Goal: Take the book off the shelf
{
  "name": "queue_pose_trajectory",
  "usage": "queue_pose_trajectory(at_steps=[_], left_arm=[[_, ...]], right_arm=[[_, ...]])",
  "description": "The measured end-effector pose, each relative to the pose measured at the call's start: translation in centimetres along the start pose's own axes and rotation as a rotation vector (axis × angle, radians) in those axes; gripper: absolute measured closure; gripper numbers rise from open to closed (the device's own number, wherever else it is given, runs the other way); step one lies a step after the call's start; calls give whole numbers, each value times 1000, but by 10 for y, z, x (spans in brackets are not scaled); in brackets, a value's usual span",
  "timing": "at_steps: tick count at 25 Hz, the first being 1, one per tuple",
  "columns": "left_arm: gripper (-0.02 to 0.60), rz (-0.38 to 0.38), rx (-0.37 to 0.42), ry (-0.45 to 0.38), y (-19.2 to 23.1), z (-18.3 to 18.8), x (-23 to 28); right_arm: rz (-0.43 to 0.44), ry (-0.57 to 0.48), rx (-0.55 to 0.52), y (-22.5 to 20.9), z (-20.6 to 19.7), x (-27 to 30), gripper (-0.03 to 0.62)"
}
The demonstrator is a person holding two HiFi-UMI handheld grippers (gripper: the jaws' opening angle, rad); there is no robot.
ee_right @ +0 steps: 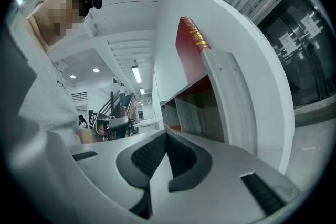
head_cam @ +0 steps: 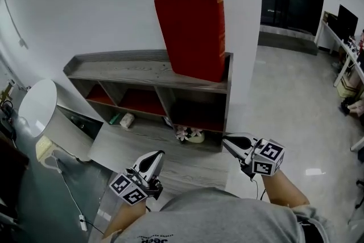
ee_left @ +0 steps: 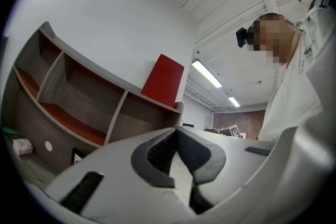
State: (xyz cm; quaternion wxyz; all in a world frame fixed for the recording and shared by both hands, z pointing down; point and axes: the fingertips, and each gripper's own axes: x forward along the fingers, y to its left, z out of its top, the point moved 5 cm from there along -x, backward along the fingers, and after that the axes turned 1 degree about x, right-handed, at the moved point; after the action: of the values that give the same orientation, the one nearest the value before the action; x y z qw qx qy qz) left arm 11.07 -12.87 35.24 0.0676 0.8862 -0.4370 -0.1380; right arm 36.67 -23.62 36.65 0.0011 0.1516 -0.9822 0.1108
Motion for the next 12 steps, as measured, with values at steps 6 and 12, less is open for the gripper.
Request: queue_pose_trajectory(at_steps=[6,12], left_arm=[[572,-25,5,-1,24,5,28],[572,-131,13,-4,53,28,48]], right_arm=[[-6,12,-28,-19,11,10,589],[-70,4,-63,-18,22,16,589]])
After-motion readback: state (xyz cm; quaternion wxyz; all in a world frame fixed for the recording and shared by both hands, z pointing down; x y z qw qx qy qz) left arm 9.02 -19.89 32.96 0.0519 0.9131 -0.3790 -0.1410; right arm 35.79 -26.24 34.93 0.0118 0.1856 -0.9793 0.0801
